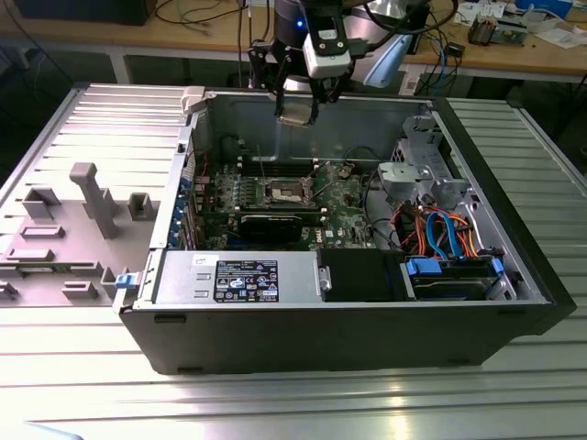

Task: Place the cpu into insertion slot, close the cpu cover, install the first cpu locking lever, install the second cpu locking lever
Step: 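Place the cpu into insertion slot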

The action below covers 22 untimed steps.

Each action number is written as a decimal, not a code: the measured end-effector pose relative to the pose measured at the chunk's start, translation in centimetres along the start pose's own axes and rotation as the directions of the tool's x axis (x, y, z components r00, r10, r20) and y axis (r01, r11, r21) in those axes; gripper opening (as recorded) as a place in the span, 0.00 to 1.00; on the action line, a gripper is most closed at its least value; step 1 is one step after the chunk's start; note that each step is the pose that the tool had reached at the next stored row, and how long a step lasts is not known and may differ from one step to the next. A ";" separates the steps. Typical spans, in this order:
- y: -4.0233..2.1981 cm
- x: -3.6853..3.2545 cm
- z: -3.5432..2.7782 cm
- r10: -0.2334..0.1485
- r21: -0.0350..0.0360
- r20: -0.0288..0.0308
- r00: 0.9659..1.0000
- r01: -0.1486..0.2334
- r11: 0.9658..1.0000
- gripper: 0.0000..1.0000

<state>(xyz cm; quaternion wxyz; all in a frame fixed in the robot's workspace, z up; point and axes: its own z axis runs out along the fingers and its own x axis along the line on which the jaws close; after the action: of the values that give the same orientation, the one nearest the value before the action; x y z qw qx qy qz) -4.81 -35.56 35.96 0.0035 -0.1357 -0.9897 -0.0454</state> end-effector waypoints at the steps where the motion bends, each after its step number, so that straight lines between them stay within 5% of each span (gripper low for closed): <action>1: 0.00 0.00 0.01 0.011 0.000 0.001 1.000 -0.011 1.000 0.55; 22: -0.02 0.00 0.04 0.061 -0.001 0.005 0.998 -0.061 0.998 0.55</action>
<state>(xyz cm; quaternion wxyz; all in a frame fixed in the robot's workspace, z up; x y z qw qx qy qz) -4.81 -35.57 35.92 0.0021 -0.1659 -0.9851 -0.0454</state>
